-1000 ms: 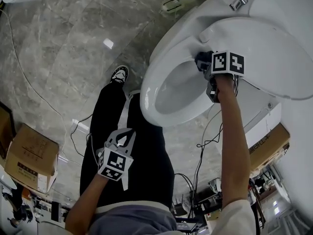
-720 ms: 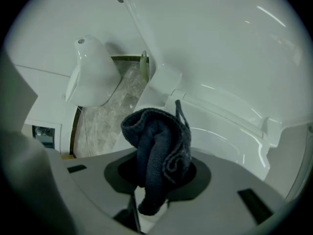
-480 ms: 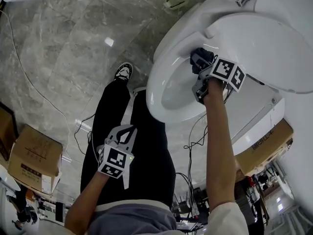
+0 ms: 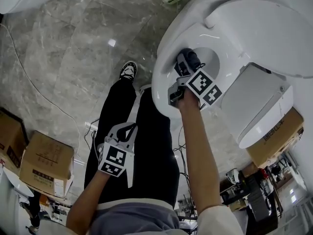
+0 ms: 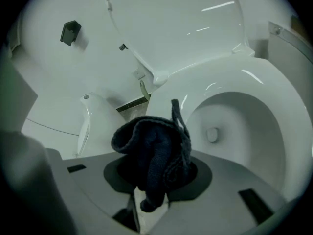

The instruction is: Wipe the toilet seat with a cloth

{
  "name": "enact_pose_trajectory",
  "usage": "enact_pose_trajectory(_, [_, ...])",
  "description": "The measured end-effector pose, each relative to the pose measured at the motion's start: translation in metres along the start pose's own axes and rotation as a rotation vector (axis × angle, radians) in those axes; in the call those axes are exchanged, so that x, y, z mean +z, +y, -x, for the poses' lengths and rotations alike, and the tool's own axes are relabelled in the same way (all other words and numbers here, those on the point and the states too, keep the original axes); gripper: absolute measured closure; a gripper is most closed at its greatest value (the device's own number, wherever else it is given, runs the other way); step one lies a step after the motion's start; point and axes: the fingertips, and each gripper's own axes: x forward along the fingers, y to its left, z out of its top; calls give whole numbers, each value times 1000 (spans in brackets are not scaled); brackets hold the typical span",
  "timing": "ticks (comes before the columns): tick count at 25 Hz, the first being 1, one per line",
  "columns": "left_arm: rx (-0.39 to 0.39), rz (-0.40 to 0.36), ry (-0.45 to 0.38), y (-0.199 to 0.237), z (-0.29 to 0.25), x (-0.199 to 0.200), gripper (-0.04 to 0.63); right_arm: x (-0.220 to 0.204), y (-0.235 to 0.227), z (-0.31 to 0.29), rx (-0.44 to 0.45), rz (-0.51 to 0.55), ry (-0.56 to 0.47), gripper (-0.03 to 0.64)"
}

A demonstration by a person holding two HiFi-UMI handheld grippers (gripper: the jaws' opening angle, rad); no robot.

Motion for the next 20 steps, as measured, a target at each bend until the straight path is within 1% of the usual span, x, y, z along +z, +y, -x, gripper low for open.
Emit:
enact_pose_trajectory(6, [7, -33, 32, 17, 14, -6, 586, -23, 5, 4, -29, -24, -61, 500])
enact_pose_trajectory(9, [9, -43, 41, 25, 15, -3, 586, -32, 6, 5, -39, -23, -67, 500])
enact_pose_trajectory(13, [17, -53, 34, 32, 13, 9, 586, -41, 5, 11, -46, -11, -74, 500])
enact_pose_trajectory(16, [21, -56, 38, 43, 12, 17, 586, -51, 6, 14, -53, -21, -84, 500])
enact_pose_trajectory(20, [40, -60, 48, 55, 10, 23, 584, -71, 8, 20, -51, -3, -70, 500])
